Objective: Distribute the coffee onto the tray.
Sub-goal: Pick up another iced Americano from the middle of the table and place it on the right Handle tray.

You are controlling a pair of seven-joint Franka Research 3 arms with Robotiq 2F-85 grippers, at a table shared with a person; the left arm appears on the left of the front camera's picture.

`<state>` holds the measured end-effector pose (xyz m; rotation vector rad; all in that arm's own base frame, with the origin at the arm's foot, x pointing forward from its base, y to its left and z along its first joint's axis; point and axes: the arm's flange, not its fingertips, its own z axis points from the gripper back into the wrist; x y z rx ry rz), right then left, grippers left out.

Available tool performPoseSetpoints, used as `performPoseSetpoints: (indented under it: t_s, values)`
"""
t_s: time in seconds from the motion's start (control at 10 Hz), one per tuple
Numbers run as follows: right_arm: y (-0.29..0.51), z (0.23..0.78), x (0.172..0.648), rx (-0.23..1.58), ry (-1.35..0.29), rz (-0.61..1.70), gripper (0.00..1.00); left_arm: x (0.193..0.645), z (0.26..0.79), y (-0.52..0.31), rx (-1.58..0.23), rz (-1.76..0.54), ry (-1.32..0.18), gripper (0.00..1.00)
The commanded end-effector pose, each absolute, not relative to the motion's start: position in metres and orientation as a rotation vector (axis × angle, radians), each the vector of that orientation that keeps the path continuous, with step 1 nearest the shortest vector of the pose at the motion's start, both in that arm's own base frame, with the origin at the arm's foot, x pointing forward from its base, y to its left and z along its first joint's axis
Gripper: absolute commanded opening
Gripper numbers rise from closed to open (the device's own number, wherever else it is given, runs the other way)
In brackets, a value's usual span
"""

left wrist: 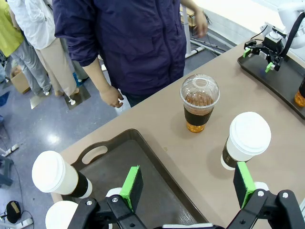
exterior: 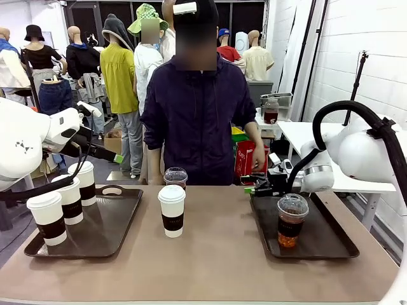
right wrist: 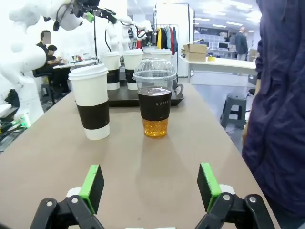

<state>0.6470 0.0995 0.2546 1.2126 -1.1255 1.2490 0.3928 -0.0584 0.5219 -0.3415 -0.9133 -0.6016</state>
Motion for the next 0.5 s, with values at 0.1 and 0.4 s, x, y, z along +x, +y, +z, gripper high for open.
performPoseSetpoints:
  t_s: [0.1, 0.4]
  values:
    - [0.129, 0.255, 0.649, 1.172, -1.131, 1.263, 1.00, 0.393, 0.522, -0.058, -0.343, -0.601, -0.910, 1.00]
    - [0.168, 0.250, 0.656, 1.210, -1.091, 1.271, 1.00, 0.393, 0.522, -0.058, -0.343, -0.601, -0.910, 1.00]
